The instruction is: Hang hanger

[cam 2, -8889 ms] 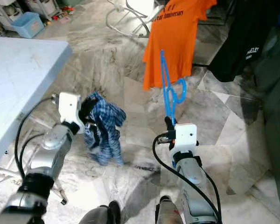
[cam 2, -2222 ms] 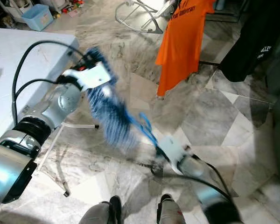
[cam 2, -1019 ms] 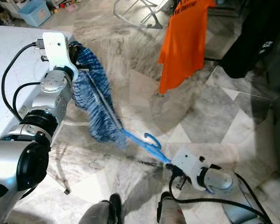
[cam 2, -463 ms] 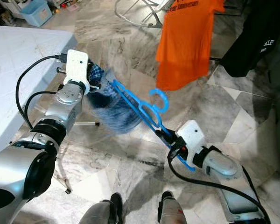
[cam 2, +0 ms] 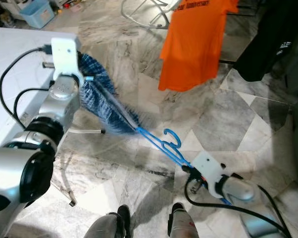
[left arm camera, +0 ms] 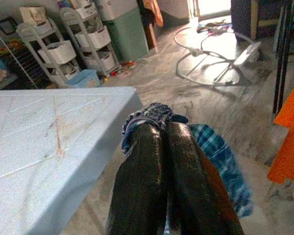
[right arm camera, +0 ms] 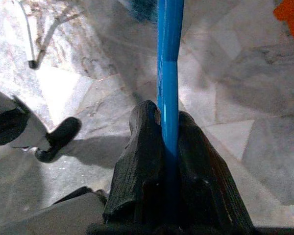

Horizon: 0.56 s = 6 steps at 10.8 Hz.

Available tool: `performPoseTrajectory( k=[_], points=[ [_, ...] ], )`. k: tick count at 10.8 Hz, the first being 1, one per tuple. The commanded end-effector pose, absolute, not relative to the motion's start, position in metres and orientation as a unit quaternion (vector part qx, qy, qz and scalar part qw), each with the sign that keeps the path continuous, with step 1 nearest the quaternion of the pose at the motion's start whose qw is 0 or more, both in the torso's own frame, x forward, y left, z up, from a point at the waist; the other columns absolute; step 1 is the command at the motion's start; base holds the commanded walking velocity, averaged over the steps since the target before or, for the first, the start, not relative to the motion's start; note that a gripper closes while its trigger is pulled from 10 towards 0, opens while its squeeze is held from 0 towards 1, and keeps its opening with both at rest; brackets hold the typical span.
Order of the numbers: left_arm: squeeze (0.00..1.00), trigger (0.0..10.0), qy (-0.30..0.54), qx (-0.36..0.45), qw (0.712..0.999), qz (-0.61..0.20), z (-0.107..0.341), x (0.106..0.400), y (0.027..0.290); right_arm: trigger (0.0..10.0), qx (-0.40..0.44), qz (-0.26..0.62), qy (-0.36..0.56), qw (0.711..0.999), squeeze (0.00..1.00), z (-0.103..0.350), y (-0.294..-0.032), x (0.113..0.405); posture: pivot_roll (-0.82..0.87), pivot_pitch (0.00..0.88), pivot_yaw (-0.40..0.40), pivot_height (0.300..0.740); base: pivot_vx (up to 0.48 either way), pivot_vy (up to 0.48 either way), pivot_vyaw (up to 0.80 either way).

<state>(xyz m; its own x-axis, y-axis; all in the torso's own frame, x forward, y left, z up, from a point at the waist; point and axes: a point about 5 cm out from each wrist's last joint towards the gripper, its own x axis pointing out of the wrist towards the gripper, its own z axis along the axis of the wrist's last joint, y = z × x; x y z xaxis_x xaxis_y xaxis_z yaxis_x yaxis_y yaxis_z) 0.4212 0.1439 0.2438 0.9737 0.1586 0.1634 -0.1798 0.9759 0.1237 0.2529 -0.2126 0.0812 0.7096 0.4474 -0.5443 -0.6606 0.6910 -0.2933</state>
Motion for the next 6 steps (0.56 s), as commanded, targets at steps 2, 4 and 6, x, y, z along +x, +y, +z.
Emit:
performPoseTrajectory(
  k=[2,4,6],
  points=[
    [0.00,10.0,-0.099,0.068,0.989,0.089,0.258,0.422,0.147,10.0,-0.227,0.332,0.244,0.883,0.00,0.067,-0.206,0.242,-0.25,0.258,0.154,0.740,0.000,0.000,0.00],
    [0.00,10.0,-0.071,0.092,0.990,0.075,0.240,0.421,0.139,10.0,-0.134,0.337,0.129,0.923,0.00,0.097,-0.187,0.254,-0.25,0.254,0.161,0.740,0.000,0.000,0.00],
    [0.00,10.0,-0.054,0.105,0.991,0.061,0.229,0.420,0.132,10.0,-0.129,0.354,0.109,0.920,0.00,0.103,-0.182,0.252,-0.25,0.252,0.164,0.740,0.000,0.000,0.00]
  ],
)
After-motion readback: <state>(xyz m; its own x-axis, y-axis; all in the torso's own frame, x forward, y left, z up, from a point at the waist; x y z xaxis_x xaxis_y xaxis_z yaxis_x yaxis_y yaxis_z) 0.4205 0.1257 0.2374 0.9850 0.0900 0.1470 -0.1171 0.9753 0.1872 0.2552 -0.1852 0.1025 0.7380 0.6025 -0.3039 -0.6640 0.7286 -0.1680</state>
